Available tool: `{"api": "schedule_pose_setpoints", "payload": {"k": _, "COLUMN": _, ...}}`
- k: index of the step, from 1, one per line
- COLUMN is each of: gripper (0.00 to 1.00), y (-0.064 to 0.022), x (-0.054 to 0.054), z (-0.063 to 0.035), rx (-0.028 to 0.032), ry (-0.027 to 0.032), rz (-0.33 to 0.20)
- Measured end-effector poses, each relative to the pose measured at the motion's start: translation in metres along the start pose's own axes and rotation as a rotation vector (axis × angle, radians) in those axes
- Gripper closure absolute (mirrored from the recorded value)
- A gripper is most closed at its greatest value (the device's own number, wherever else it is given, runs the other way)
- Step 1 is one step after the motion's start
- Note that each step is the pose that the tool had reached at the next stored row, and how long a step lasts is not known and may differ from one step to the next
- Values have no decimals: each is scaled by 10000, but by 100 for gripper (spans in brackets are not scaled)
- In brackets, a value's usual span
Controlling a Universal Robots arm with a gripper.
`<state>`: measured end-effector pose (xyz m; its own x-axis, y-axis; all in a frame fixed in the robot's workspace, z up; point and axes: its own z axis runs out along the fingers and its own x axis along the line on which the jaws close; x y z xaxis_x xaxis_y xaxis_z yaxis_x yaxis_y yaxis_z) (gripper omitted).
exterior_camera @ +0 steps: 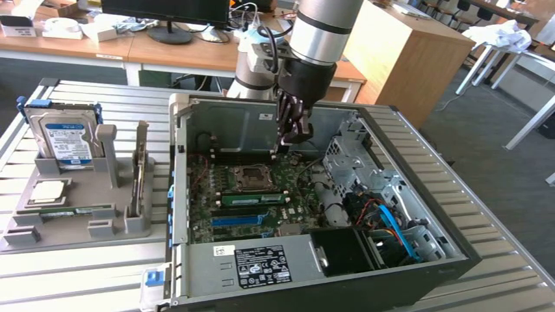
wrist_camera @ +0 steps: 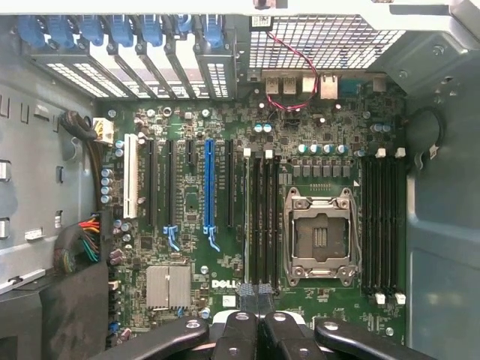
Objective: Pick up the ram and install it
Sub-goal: 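Press down the ram until it locks into place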
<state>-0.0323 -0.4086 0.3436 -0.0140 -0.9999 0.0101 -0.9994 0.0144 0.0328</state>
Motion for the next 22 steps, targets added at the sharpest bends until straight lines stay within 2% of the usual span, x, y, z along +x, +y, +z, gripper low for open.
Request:
{"api": "schedule_pose_setpoints", "payload": {"k": 5, "gripper": 90, "y": 1, "x": 0, "z": -1, "rx": 2, "ry": -5, "rz": 1}}
{"api": "schedule_pose_setpoints", "payload": {"k": 11, "gripper": 90, "y": 1, "x": 0, "z": 1, "rx": 5, "ry": -196, "rz": -5}}
{"api": "schedule_pose_setpoints", "payload": {"k": 18, "gripper": 90, "y": 0, "x": 1, "z": 6, "rx": 6, "ry": -205, "rz": -5}}
{"api": "schedule_pose_setpoints", "payload": {"k": 22, "gripper": 90, "y": -2, "x": 0, "z": 42, "rx": 14, "ry": -206, "rz": -7}}
